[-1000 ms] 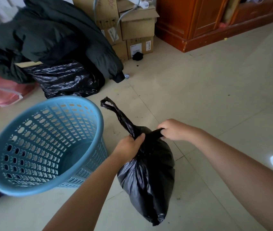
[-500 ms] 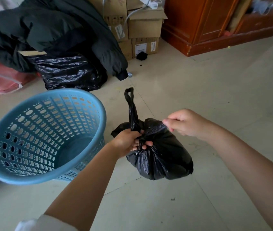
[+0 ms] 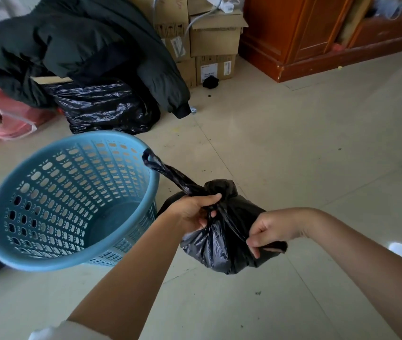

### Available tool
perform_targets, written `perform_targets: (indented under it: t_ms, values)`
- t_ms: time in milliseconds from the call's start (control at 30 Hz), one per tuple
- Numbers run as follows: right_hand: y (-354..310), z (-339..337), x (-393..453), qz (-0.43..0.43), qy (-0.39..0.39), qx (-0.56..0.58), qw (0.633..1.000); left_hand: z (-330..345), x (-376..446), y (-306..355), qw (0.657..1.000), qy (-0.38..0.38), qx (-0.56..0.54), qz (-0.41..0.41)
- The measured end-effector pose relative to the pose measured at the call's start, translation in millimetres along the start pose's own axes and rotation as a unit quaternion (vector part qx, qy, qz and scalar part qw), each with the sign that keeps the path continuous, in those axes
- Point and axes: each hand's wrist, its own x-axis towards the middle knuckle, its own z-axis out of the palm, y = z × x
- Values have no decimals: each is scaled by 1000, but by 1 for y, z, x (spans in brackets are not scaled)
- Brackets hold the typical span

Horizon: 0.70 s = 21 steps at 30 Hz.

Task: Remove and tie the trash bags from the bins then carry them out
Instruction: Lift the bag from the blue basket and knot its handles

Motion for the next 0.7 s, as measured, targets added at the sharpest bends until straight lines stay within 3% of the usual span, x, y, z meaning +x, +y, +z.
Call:
perform_targets:
  t_ms: [100, 167, 233, 267, 333, 500, 600, 700]
  values:
    - [-2, -9, -3, 64, 26, -95, 993, -7, 3, -3, 1000, 16, -19, -14]
    - [3, -20, -5, 47, 184, -71, 979, -12, 3, -4, 1000, -6, -8, -10]
    - [7, -28, -7, -27, 358, -47, 932, -13, 3, -6, 999, -38, 29, -8]
    - [6, -28, -6, -53, 378, -80, 921, -12, 2, -7, 997, -54, 47, -5]
    - [3, -23, 5, -79, 339, -135, 928, -9, -1, -5, 994, -88, 68, 7]
    - [3, -18, 21, -76, 271, -131, 951, -6, -5, -2, 982, -152, 101, 54]
    - [1, -15, 23, -71, 270, -19, 960, -10, -5, -5, 979, -127, 115, 115]
    - [-3, -13, 28, -52, 330, 69, 940, -11, -3, -6, 976, -55, 108, 180]
